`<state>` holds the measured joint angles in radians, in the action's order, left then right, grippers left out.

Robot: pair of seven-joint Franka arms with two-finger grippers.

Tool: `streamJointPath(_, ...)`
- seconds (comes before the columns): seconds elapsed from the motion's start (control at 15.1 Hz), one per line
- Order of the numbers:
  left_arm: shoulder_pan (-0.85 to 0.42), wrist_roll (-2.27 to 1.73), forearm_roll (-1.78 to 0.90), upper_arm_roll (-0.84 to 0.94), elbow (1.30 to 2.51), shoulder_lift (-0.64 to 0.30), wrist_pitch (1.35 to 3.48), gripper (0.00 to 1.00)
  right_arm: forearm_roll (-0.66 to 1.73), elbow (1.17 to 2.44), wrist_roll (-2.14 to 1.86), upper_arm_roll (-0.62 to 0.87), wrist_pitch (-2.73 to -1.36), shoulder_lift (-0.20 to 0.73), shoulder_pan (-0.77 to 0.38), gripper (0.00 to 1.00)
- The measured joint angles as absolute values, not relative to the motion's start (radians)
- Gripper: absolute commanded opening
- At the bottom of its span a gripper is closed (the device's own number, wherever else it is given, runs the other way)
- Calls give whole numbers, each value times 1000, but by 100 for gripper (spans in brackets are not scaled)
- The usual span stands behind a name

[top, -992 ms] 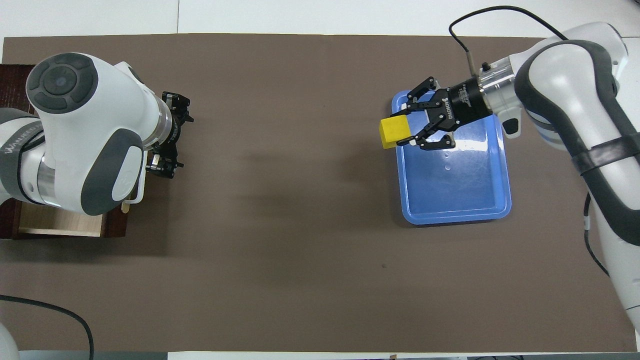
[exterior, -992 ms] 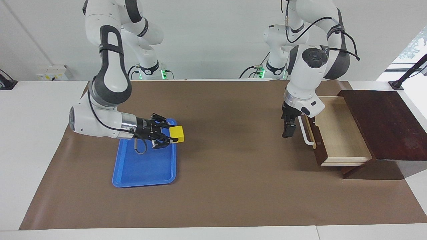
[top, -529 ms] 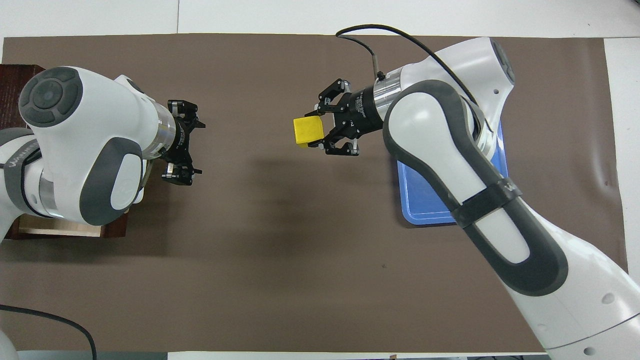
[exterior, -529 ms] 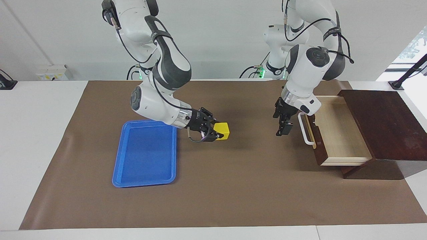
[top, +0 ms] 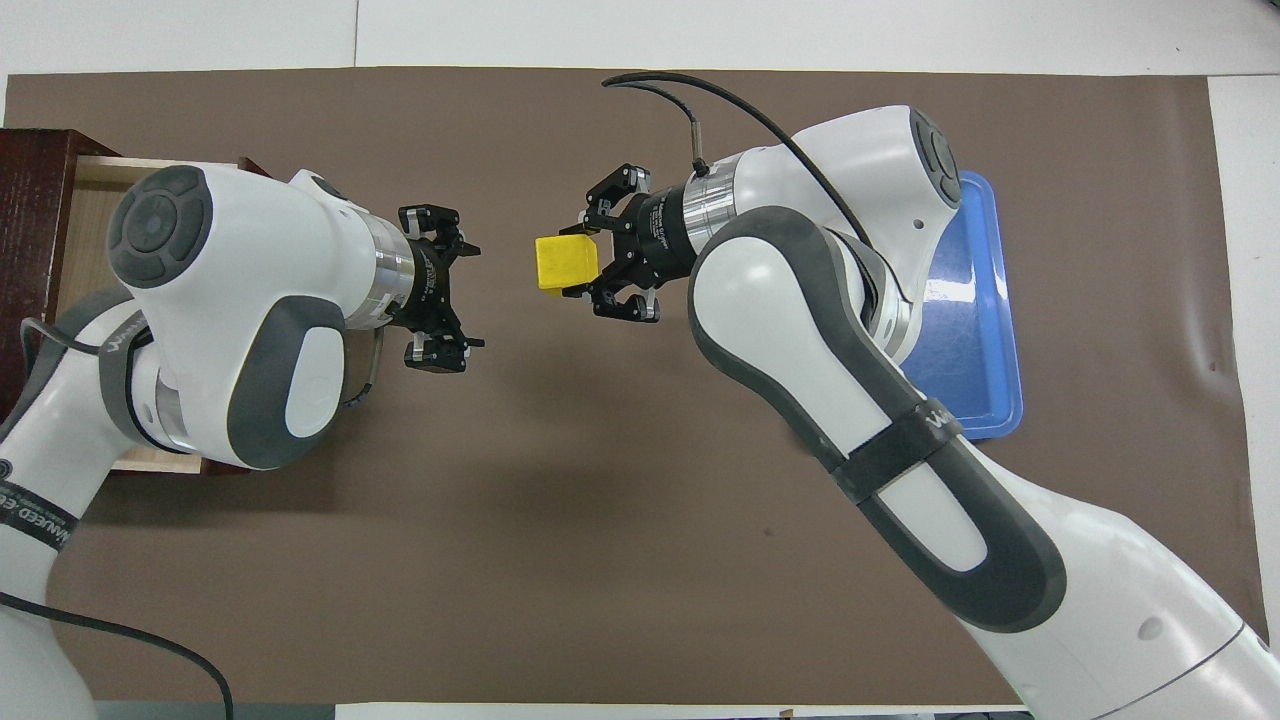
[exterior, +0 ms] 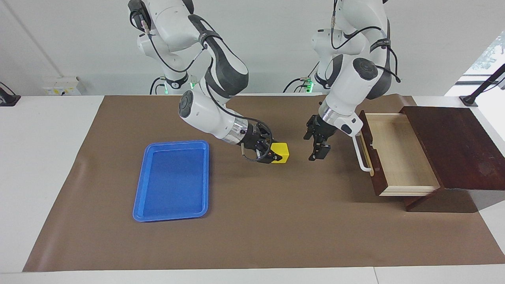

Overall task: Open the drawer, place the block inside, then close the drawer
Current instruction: 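Lift the cube with the right gripper toward the left gripper, then grasp the yellow cube with the left gripper from the right gripper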

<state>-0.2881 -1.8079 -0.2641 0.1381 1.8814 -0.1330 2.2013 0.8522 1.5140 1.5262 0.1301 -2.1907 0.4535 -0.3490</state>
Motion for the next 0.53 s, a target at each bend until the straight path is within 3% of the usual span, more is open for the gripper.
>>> streamJointPath(0.53,-362,-1869,-351,139,1882,-164,2374,100,862,1514,1524,132,-2191,453,-349,0)
